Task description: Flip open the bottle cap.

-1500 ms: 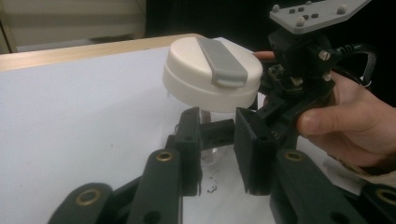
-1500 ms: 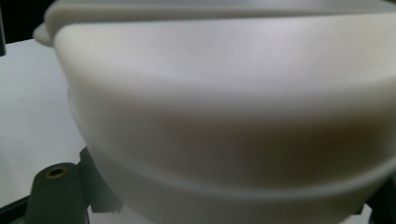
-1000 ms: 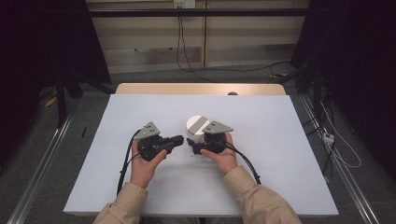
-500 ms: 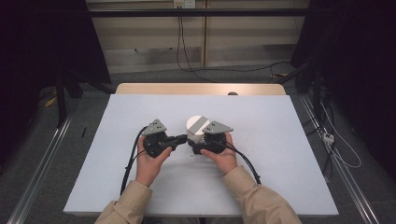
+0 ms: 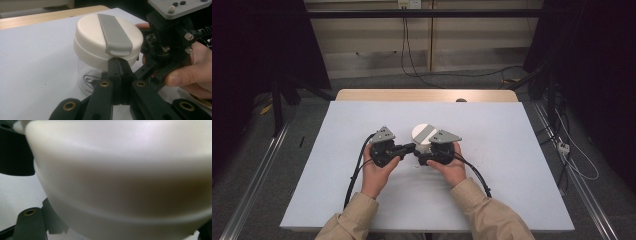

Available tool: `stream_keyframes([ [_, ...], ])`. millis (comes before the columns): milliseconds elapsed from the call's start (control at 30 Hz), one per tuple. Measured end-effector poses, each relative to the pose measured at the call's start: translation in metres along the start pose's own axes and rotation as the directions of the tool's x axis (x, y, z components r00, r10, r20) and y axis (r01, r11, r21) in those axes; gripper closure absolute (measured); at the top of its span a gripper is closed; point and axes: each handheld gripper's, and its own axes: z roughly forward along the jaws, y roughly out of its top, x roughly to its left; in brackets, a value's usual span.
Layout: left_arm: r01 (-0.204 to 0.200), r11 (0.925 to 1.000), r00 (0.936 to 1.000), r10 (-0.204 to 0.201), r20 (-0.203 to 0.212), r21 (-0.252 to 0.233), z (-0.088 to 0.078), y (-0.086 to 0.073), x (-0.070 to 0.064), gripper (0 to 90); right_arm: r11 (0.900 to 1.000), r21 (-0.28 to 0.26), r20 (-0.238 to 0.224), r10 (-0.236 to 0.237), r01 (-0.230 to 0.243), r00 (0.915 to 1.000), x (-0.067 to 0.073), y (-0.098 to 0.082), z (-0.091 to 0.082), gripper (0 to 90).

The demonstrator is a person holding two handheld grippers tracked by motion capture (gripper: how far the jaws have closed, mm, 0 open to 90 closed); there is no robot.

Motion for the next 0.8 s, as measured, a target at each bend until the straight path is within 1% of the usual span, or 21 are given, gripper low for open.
stream_keyframes([
  [67, -0.003, 1.0000, 1.0000, 0.003, -0.005, 0.003, 0.000, 0.001, 0.000, 90.0, 1.000, 0.000, 0.001, -0.001, 0.001, 1.0000, 0.000, 0.000, 0.000, 18.0],
  [100, 0.001, 1.0000, 1.0000, -0.001, -0.004, -0.006, -0.001, 0.001, -0.001, 90.0, 1.000, 0.000, 0.001, -0.001, 0.001, 1.0000, 0.000, 0.000, 0.000, 18.0],
  [200, -0.011, 0.9999, 0.9999, 0.011, -0.009, 0.000, -0.001, 0.003, -0.002, 90.0, 1.000, 0.000, 0.003, -0.007, 0.007, 1.0000, 0.001, 0.000, 0.000, 18.0],
  [467, -0.011, 0.9999, 0.9999, 0.011, -0.008, -0.007, -0.002, 0.005, -0.003, 90.0, 1.000, 0.000, 0.001, -0.008, 0.008, 1.0000, 0.001, 0.000, 0.000, 18.0],
  [567, -0.025, 0.9996, 0.9997, 0.025, -0.006, -0.016, -0.003, 0.009, -0.005, 90.0, 1.000, 0.000, 0.001, -0.008, 0.008, 1.0000, 0.001, 0.000, 0.000, 18.0],
  [800, -0.022, 0.9989, 0.9997, 0.022, 0.003, -0.042, -0.005, 0.016, -0.006, 90.0, 1.000, 0.000, 0.000, -0.008, 0.008, 1.0000, 0.001, -0.001, 0.000, 18.0],
])
